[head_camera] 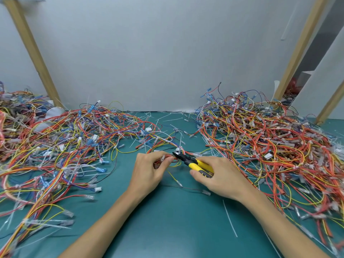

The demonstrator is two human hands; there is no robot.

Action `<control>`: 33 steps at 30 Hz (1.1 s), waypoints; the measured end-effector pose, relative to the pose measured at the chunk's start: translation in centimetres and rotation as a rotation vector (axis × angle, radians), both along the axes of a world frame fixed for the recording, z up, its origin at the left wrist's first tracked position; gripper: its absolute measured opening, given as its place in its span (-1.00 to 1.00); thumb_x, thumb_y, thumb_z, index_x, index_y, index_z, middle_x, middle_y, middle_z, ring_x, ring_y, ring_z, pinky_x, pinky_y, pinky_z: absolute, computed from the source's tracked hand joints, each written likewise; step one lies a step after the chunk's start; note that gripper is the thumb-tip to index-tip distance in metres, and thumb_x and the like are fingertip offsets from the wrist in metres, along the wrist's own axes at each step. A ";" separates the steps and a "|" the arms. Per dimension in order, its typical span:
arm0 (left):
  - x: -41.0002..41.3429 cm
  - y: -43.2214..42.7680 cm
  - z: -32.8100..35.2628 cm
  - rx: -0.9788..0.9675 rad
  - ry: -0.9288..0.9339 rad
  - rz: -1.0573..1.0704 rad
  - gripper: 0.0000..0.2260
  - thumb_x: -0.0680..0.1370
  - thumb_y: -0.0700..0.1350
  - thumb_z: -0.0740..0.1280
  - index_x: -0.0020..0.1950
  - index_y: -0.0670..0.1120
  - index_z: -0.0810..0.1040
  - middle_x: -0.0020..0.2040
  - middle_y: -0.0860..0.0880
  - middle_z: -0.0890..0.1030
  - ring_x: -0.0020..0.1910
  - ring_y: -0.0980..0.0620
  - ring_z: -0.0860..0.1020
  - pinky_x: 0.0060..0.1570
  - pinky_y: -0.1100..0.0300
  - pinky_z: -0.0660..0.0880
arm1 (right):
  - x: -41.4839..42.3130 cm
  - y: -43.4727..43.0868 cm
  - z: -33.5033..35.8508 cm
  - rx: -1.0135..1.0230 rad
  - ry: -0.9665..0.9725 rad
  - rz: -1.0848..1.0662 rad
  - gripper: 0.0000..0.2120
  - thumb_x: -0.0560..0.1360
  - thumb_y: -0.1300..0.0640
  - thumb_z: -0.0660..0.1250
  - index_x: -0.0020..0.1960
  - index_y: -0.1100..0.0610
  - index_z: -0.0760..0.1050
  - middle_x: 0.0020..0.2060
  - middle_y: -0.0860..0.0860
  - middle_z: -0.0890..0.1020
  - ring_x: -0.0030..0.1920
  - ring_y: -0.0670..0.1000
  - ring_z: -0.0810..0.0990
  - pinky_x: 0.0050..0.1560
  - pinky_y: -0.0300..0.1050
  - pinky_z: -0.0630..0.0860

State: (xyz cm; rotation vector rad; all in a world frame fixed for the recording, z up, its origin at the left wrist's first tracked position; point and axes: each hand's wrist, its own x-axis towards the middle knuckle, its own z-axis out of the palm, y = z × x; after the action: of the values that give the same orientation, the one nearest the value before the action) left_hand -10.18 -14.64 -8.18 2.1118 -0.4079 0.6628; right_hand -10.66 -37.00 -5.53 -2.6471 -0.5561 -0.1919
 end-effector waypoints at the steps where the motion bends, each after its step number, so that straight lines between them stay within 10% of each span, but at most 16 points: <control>1: 0.0 0.0 0.0 -0.003 -0.001 0.011 -0.90 0.55 -0.09 0.40 -0.14 0.00 0.70 -0.46 0.05 0.36 -0.46 0.10 0.24 -0.42 0.35 0.16 | 0.1 -0.1 -0.1 0.001 0.004 0.015 -0.74 0.46 -0.34 0.20 -0.17 -0.17 0.43 -0.33 -0.12 0.52 -0.24 -0.15 0.47 -0.24 -0.15 0.40; 9: 0.1 -0.1 -0.4 -0.044 0.049 0.075 -0.87 0.56 -0.01 0.38 -0.13 0.04 0.69 -0.47 0.05 0.32 -0.45 0.07 0.26 -0.40 0.31 0.18 | 0.2 0.5 -0.5 -0.014 0.018 0.012 -0.67 0.60 -0.25 0.11 0.09 -0.06 0.50 -0.16 -0.11 0.57 -0.13 -0.07 0.47 -0.07 -0.02 0.44; 16: -0.2 -0.5 -0.3 0.197 -0.087 0.226 -0.86 0.56 0.04 0.28 -0.13 0.05 0.59 -0.20 0.16 0.55 -0.22 0.12 0.48 0.04 0.10 0.31 | 0.1 0.6 0.1 0.295 0.344 -0.035 -0.44 0.63 -0.21 0.10 -0.23 0.21 0.57 -0.51 -0.01 0.60 -0.57 0.02 0.53 -0.44 -0.11 0.49; 24: 0.4 -0.2 -0.8 0.008 0.167 0.029 -0.82 0.55 0.10 0.36 -0.17 0.06 0.64 -0.40 0.24 0.56 -0.39 0.18 0.45 -0.37 0.38 0.30 | 0.2 0.6 0.2 0.351 0.437 -0.006 -0.50 0.63 -0.19 0.13 -0.09 0.18 0.63 -0.41 0.04 0.64 -0.52 0.05 0.57 -0.47 -0.06 0.52; 33: 0.2 0.0 -0.5 -0.011 0.164 0.027 -0.87 0.52 0.01 0.42 -0.20 0.03 0.69 -0.43 0.26 0.53 -0.43 0.16 0.39 -0.39 0.41 0.29 | -0.3 1.0 0.0 0.237 0.295 -0.025 -0.47 0.61 -0.24 0.14 -0.29 0.14 0.51 -0.53 -0.10 0.58 -0.50 -0.06 0.58 -0.31 -0.18 0.52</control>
State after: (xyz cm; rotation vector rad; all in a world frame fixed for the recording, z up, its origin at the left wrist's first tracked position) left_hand -9.93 -14.64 -8.72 2.1460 -0.2845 0.5015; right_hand -10.96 -35.95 -5.53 -2.3936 -0.3767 0.1180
